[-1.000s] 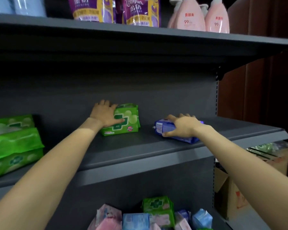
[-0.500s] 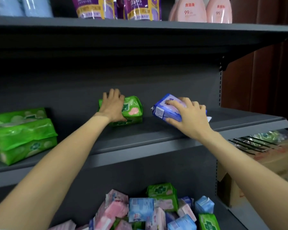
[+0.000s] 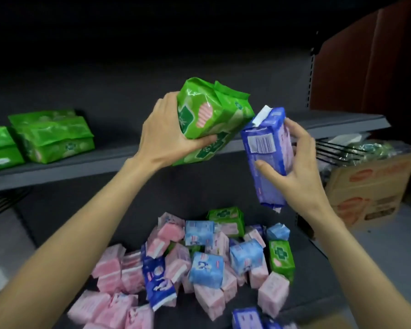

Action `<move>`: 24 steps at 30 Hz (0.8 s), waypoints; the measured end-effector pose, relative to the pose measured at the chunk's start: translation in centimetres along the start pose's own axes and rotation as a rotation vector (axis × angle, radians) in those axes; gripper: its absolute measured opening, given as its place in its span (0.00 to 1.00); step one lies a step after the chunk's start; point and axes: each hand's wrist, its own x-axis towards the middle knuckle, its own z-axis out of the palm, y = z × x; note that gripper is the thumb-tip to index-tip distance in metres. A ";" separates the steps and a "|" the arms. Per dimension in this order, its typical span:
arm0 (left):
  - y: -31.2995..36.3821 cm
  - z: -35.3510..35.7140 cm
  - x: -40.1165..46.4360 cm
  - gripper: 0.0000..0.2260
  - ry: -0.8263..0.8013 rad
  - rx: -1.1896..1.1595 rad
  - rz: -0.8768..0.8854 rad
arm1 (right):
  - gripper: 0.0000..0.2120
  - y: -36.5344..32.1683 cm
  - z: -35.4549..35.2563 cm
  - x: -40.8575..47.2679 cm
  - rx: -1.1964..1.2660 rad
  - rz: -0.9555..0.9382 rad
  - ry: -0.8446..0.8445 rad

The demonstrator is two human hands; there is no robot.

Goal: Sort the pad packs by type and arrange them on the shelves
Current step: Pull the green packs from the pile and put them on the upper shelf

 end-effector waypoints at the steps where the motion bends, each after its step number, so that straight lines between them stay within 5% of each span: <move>1: 0.7 0.0 -1.4 0.39 -0.012 0.005 0.021 | 0.41 0.7 -0.5 -1.2 0.037 0.035 -0.046; 9: 2.2 2.8 -13.0 0.36 -0.230 0.056 0.167 | 0.48 6.4 -3.0 -12.1 -0.004 0.339 -0.344; 18: -2.6 11.4 -25.2 0.40 -0.620 -0.037 -0.301 | 0.45 13.1 -1.7 -21.3 -0.255 0.601 -0.397; 24: -4.8 15.8 -32.2 0.44 -0.711 -0.107 -0.517 | 0.46 16.4 0.7 -26.1 -0.454 0.766 -0.635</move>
